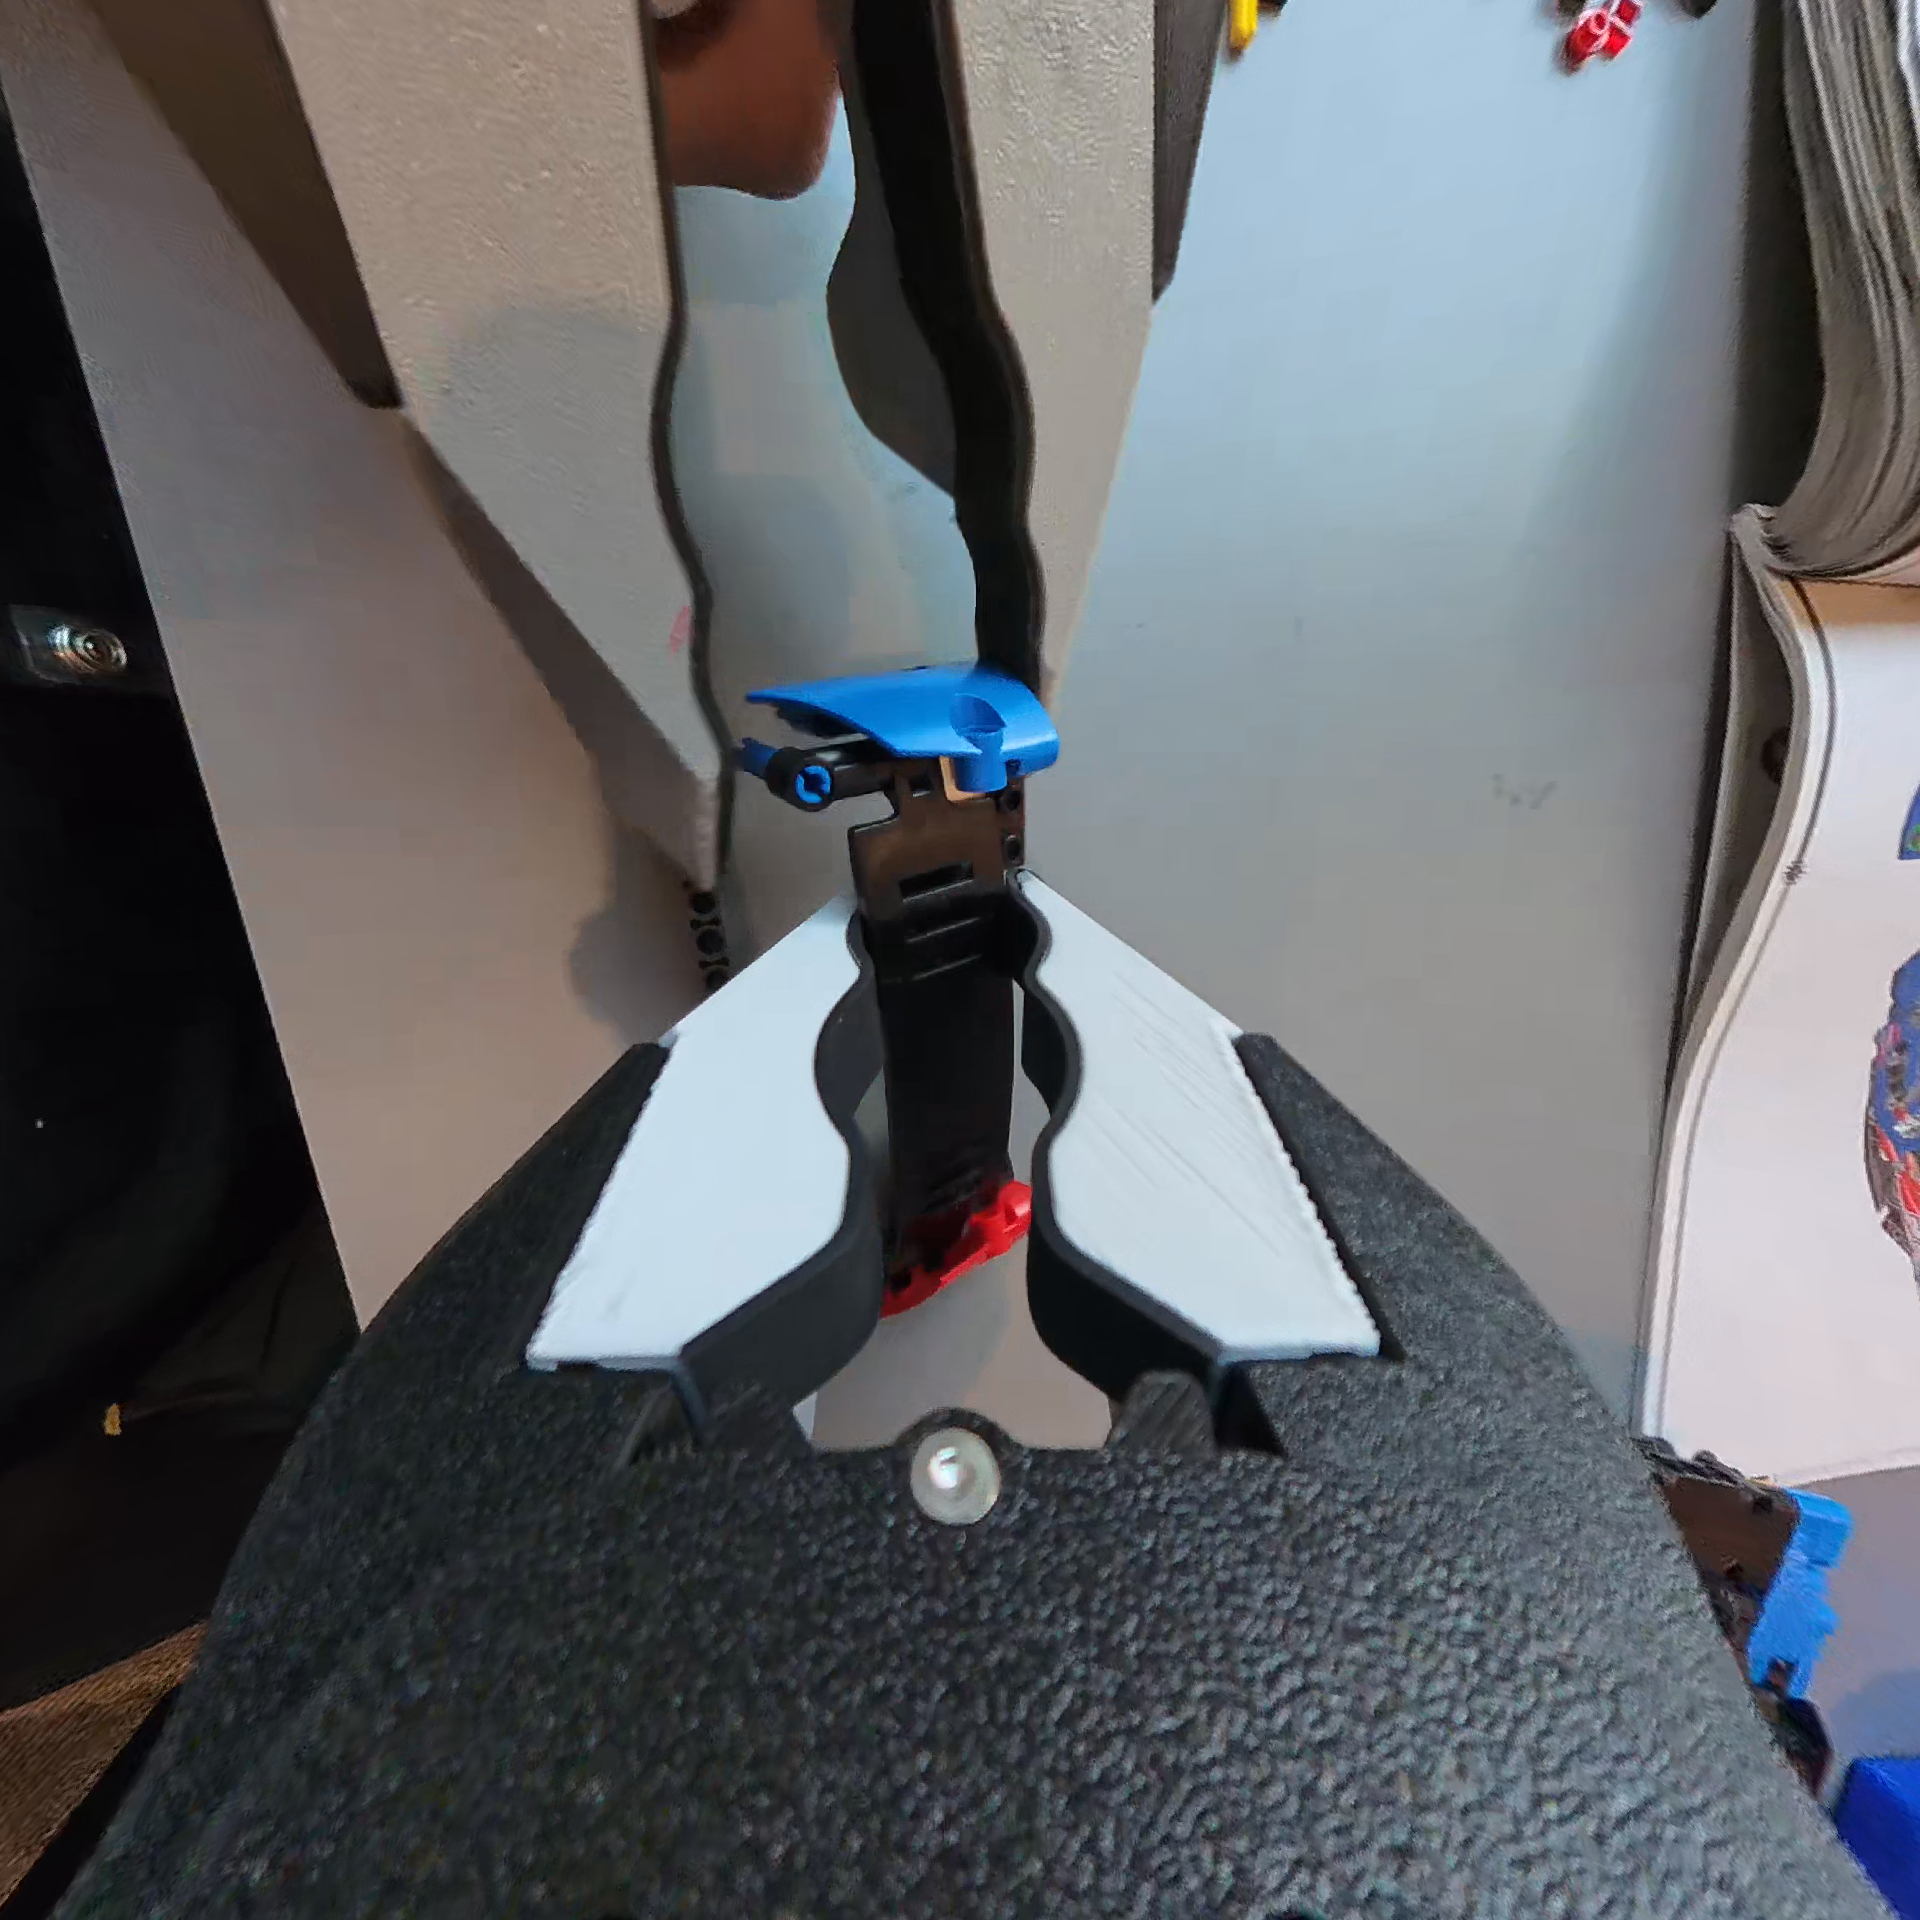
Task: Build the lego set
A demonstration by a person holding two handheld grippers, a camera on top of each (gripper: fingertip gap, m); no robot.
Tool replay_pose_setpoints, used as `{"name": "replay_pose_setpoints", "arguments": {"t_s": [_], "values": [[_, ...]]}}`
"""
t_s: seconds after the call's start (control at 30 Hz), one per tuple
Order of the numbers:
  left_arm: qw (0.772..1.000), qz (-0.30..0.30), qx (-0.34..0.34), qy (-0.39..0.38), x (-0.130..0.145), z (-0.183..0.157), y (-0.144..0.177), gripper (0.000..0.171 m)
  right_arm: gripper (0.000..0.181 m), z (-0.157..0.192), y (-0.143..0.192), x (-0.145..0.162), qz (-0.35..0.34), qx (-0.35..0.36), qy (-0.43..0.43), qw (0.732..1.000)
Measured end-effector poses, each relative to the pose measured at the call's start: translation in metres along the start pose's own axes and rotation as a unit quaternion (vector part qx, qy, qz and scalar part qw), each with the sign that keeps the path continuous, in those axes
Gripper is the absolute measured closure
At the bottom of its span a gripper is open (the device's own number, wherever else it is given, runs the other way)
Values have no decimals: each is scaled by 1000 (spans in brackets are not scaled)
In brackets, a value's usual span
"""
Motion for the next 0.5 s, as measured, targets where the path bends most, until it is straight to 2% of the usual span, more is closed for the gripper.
{"name": "replay_pose_setpoints", "arguments": {"t_s": [0.07,0.37,0.5], "values": [[1000,3,1,-3,3,2,0,127,161,2,-1,2,0,-1,3,1000],[1000,1,-1,-17,6,5,-4,130,161,3,-2,7,-8,0,0,1000],[999,-7,-19,-29,5,6,1,130,148,-5,16,21,-29,13,-30,999]]}}
Point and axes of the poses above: each gripper's, where its closed fingertips meet, y back along the fingers, x out of its underside, z = x × y across the jaws, the point moved 2 cm from there along y, back along the fingers, and after that the axes turned 15 degrees about x, right-handed, at the moved point
